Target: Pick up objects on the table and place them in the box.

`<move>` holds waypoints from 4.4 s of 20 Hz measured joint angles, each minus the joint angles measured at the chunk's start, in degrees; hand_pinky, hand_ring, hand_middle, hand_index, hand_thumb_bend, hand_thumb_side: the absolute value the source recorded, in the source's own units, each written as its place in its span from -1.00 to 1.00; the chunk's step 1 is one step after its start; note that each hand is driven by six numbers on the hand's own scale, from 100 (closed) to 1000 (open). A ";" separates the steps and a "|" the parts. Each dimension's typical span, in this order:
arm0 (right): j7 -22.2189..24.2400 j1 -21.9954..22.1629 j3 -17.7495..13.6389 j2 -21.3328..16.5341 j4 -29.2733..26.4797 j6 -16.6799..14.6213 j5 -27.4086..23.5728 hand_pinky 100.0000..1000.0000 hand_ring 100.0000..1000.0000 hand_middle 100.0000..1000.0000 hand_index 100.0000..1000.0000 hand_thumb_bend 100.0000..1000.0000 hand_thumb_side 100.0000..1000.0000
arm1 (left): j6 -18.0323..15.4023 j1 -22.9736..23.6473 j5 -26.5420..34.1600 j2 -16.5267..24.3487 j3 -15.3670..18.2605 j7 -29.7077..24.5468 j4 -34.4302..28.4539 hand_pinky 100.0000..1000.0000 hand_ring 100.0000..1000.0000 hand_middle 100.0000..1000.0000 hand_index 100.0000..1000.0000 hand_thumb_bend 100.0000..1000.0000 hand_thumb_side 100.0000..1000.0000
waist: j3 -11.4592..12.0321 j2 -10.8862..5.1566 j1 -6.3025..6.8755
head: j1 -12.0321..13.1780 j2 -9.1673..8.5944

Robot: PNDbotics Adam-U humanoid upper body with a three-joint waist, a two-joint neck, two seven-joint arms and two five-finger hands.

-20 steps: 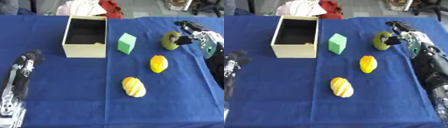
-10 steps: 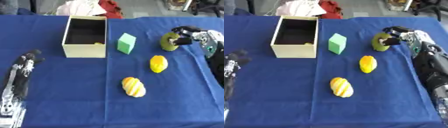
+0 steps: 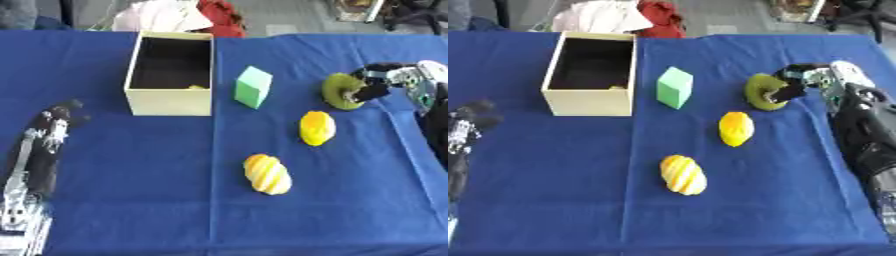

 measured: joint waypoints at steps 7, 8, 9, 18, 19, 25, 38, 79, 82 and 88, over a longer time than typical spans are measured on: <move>-4.99 -0.02 -0.54 0.01 -4.35 -1.59 -1.48 0.42 0.08 -0.24 0.10 -1.00 -0.73 | 0.00 0.00 0.00 0.00 0.00 0.00 0.00 0.76 0.39 0.44 0.55 -1.00 0.30 | -0.06 0.00 0.00 | 0.02 0.00; -6.28 -0.02 -0.59 0.17 -5.20 -2.07 -2.27 0.42 0.09 -0.23 0.11 -1.00 -0.74 | 0.00 0.00 0.00 0.00 0.00 0.00 0.00 0.76 0.39 0.44 0.55 -1.00 0.30 | -0.09 0.00 0.00 | 0.02 0.00; -7.56 -0.03 -0.64 0.32 -6.08 -2.69 -3.17 0.43 0.10 -0.22 0.12 -1.00 -0.75 | 0.00 0.00 0.00 0.00 0.00 0.00 0.00 0.76 0.39 0.44 0.55 -1.00 0.30 | -0.13 0.00 0.00 | 0.02 0.00; -12.21 -1.79 0.65 1.48 -13.26 -7.79 -11.19 0.46 0.14 -0.14 0.21 -1.00 -0.78 | 0.00 0.01 0.00 0.00 0.00 0.00 0.00 0.76 0.39 0.44 0.55 -1.00 0.30 | 0.04 0.00 0.00 | -0.03 0.00; -12.47 -2.07 0.82 1.75 -13.98 -8.19 -11.84 0.46 0.14 -0.14 0.21 -1.00 -0.78 | 0.00 0.01 0.00 0.00 0.00 0.00 0.01 0.76 0.39 0.44 0.55 -1.00 0.30 | 0.06 0.00 0.00 | -0.06 0.00; -13.36 -3.73 2.01 4.03 -17.50 -10.14 -14.39 0.46 0.14 -0.14 0.22 -1.00 -0.78 | 0.05 0.01 0.00 0.00 -0.02 -0.09 0.09 0.76 0.39 0.44 0.55 -1.00 0.31 | 0.47 0.00 -0.02 | -0.75 0.00; -13.46 -7.05 4.98 13.18 -21.84 -13.26 -12.57 0.49 0.16 -0.08 0.26 -1.00 -0.78 | 0.07 -0.76 0.00 -0.05 -1.33 -1.31 0.33 0.76 0.38 0.44 0.55 -1.00 0.32 | 3.36 0.13 -0.02 | -4.70 -1.79; -9.21 -4.51 6.71 10.17 -18.06 -14.17 -4.30 0.94 0.97 1.00 1.00 -1.00 0.38 | 0.12 -1.04 0.06 -0.15 -1.81 -2.08 1.02 0.77 0.39 0.44 0.55 -1.00 0.34 | 1.93 1.08 -0.08 | -7.38 -4.08; -7.42 -3.66 6.75 10.00 -16.69 -14.14 -3.56 0.96 1.00 1.00 1.00 -1.00 0.46 | 0.12 -1.01 0.06 -0.15 -1.73 -2.07 1.03 0.77 0.39 0.44 0.55 -1.00 0.34 | 1.78 1.08 -0.08 | -7.29 -4.08; -8.86 -2.98 6.63 11.26 -15.41 -12.48 0.41 0.96 1.00 1.00 1.00 -1.00 0.11 | 0.11 -1.00 0.06 -0.15 -1.74 -2.08 1.03 0.78 0.39 0.44 0.55 -1.00 0.34 | 2.15 1.09 -0.05 | -7.53 -4.09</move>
